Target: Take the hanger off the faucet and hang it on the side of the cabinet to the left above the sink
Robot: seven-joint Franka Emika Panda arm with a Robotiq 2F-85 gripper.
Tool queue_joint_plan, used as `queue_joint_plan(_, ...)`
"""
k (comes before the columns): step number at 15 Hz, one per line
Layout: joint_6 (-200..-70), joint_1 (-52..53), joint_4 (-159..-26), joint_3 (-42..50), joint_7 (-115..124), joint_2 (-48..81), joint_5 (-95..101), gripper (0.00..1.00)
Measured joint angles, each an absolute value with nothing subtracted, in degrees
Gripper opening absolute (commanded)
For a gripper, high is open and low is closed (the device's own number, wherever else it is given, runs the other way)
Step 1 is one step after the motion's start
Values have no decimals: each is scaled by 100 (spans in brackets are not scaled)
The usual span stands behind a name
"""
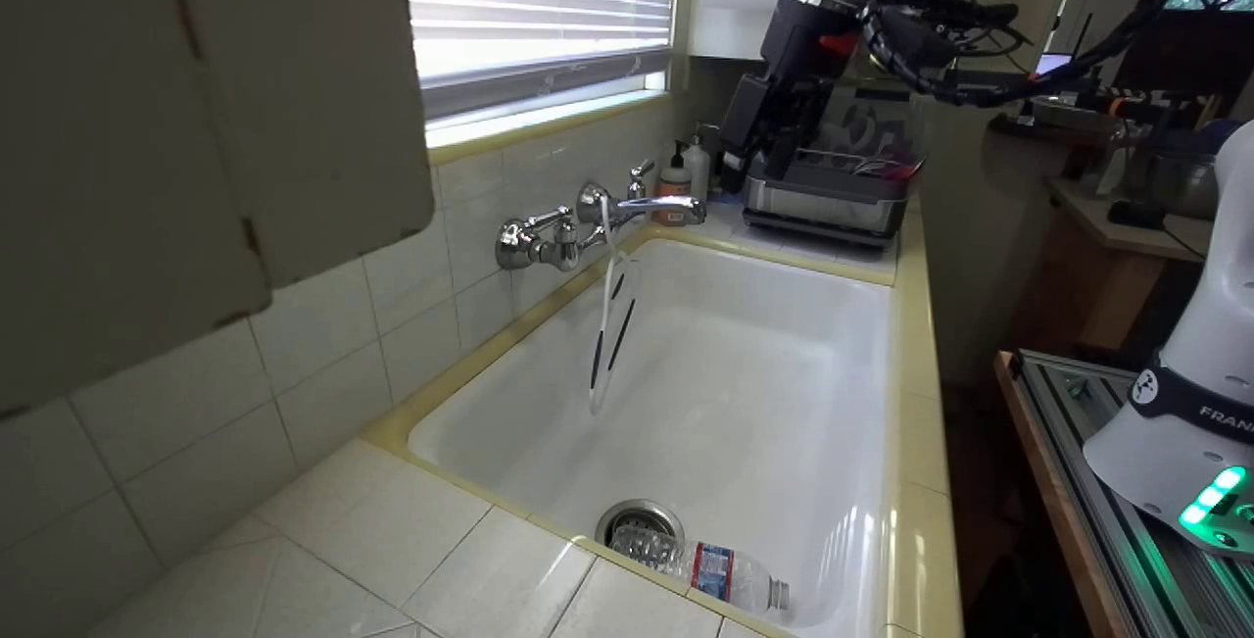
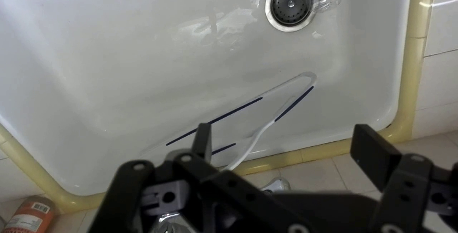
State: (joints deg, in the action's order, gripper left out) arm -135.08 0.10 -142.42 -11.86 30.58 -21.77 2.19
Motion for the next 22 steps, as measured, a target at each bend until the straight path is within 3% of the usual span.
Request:
queue_joint_plan(8, -13601, -146, -14229, -1278, 3682, -1894, 389, 100)
queue_joint_plan(16, -14937, -132, -14194, -1408, 5406, -454, 749, 100)
queue_joint_plan(22, -14935, -66, -14157, -1302, 5384, -509, 749, 100)
